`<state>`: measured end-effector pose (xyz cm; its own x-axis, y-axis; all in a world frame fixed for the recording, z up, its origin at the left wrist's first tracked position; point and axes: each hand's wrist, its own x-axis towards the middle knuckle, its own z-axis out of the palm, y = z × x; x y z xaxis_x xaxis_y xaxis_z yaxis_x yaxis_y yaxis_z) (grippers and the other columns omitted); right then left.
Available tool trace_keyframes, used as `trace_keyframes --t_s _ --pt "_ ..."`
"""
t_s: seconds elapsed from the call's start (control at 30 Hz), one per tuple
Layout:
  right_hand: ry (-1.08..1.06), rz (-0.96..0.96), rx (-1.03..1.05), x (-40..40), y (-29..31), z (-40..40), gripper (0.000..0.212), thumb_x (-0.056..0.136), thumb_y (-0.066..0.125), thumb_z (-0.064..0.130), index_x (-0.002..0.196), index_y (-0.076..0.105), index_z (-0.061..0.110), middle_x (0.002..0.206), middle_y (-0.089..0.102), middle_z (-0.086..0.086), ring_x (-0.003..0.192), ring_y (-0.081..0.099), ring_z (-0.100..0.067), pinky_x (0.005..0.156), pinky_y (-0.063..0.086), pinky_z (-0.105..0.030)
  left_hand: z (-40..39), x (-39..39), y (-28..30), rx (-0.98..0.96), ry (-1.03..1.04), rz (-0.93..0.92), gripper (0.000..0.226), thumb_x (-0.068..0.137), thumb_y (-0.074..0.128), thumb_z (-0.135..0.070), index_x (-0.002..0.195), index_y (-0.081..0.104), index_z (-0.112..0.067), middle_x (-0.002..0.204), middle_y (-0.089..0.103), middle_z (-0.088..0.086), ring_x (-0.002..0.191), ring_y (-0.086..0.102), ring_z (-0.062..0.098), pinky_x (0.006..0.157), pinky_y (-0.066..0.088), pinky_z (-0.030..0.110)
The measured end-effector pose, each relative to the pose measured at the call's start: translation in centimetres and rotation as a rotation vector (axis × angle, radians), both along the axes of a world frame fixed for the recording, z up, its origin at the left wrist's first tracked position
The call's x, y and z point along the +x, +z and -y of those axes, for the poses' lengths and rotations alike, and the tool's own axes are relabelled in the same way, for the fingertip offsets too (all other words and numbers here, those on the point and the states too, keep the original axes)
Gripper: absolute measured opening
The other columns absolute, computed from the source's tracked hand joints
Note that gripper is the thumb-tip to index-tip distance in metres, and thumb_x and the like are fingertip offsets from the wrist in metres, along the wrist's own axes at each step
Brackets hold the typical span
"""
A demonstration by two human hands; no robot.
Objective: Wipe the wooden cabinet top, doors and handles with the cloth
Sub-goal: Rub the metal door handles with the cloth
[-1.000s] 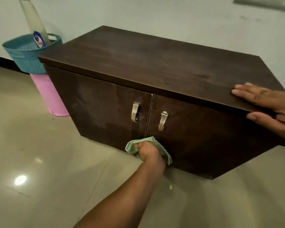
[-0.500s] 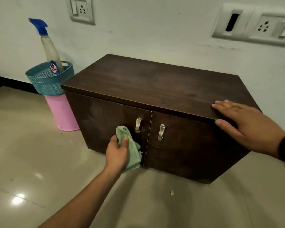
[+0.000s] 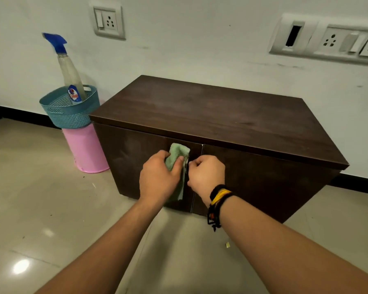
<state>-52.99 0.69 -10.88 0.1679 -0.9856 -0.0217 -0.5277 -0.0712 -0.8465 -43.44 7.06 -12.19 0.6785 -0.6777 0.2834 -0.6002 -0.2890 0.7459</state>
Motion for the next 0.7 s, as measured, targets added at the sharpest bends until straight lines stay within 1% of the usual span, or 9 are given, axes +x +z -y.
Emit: trace_keyframes --t_s 0.07,0.2,0.27,0.37,0.43,0.53,0.57,0.67,0.7 --pt "-0.042 0.027 0.002 0.4 -0.3 0.6 0.024 0.091 0.062 0.026 0.071 0.071 0.016 0.071 0.072 -0.007 0.064 0.073 -0.028 0.06 0.063 -0.044 0.3 0.0 0.2 0.004 -0.003 -0.016 0.029 0.088 0.062 -0.053 0.093 0.065 -0.025 0.08 0.067 -0.01 0.073 0.065 0.009 0.064 0.056 0.034" --pt "-0.053 0.06 -0.019 0.7 -0.1 0.5 0.027 0.09 0.063 0.023 0.066 0.07 0.013 0.065 0.07 -0.008 0.059 0.071 -0.027 0.058 0.062 -0.044 0.6 0.6 0.2 -0.003 -0.052 -0.054 0.024 0.088 0.065 -0.048 0.086 0.068 -0.024 0.071 0.066 -0.011 0.067 0.065 0.008 0.058 0.053 0.03" --pt "-0.042 0.062 -0.033 0.6 0.0 0.3 0.026 0.09 0.062 0.022 0.068 0.07 0.012 0.067 0.07 -0.008 0.059 0.071 -0.027 0.058 0.062 -0.045 0.7 0.8 0.0 -0.01 -0.075 -0.062 0.026 0.088 0.066 -0.049 0.084 0.068 -0.023 0.07 0.066 -0.01 0.067 0.065 0.009 0.057 0.052 0.03" --pt "-0.023 0.061 -0.056 0.6 0.3 0.3 0.022 0.092 0.061 0.021 0.075 0.072 0.012 0.071 0.071 -0.007 0.062 0.071 -0.025 0.058 0.062 -0.044 1.0 0.8 -0.1 -0.037 -0.071 -0.07 0.03 0.088 0.067 -0.052 0.08 0.068 -0.023 0.067 0.065 -0.01 0.063 0.063 0.007 0.052 0.044 0.026" --pt "-0.032 0.058 -0.064 0.8 0.3 0.3 0.022 0.092 0.061 0.021 0.075 0.072 0.013 0.072 0.072 -0.007 0.064 0.072 -0.026 0.06 0.062 -0.043 1.1 0.7 -0.3 -0.064 -0.075 -0.072 0.027 0.088 0.068 -0.048 0.079 0.069 -0.023 0.066 0.065 -0.01 0.062 0.062 0.006 0.052 0.045 0.025" --pt "-0.048 0.052 -0.051 1.1 -0.1 0.3 0.023 0.091 0.06 0.021 0.072 0.071 0.015 0.073 0.072 -0.008 0.066 0.072 -0.029 0.063 0.062 -0.045 1.1 0.5 -0.9 -0.103 -0.11 -0.119 0.018 0.09 0.07 -0.04 0.079 0.068 -0.025 0.064 0.063 -0.014 0.06 0.061 -0.002 0.05 0.039 0.01" --pt "-0.046 0.051 -0.039 1.2 -0.2 0.3 0.023 0.091 0.06 0.02 0.072 0.072 0.015 0.073 0.072 -0.008 0.066 0.072 -0.029 0.064 0.062 -0.045 0.9 0.4 -1.2 -0.123 -0.131 -0.143 0.016 0.091 0.07 -0.037 0.08 0.069 -0.025 0.064 0.063 -0.016 0.06 0.061 -0.005 0.05 0.039 0.009" --pt "-0.035 0.04 -0.028 1.2 -0.2 0.3 0.022 0.092 0.059 0.02 0.074 0.072 0.017 0.075 0.072 -0.007 0.067 0.073 -0.028 0.065 0.063 -0.045 0.7 0.5 -1.5 -0.141 -0.165 -0.2 0.016 0.09 0.071 -0.035 0.081 0.073 -0.022 0.064 0.066 -0.013 0.062 0.062 -0.006 0.05 0.041 0.009" --pt "-0.029 0.036 -0.03 1.1 -0.2 0.4 0.022 0.092 0.059 0.021 0.074 0.072 0.018 0.075 0.072 -0.007 0.067 0.072 -0.028 0.065 0.062 -0.045 0.8 0.7 -1.4 -0.133 -0.166 -0.223 0.017 0.09 0.071 -0.036 0.08 0.073 -0.022 0.064 0.067 -0.011 0.061 0.063 -0.003 0.05 0.045 0.014"
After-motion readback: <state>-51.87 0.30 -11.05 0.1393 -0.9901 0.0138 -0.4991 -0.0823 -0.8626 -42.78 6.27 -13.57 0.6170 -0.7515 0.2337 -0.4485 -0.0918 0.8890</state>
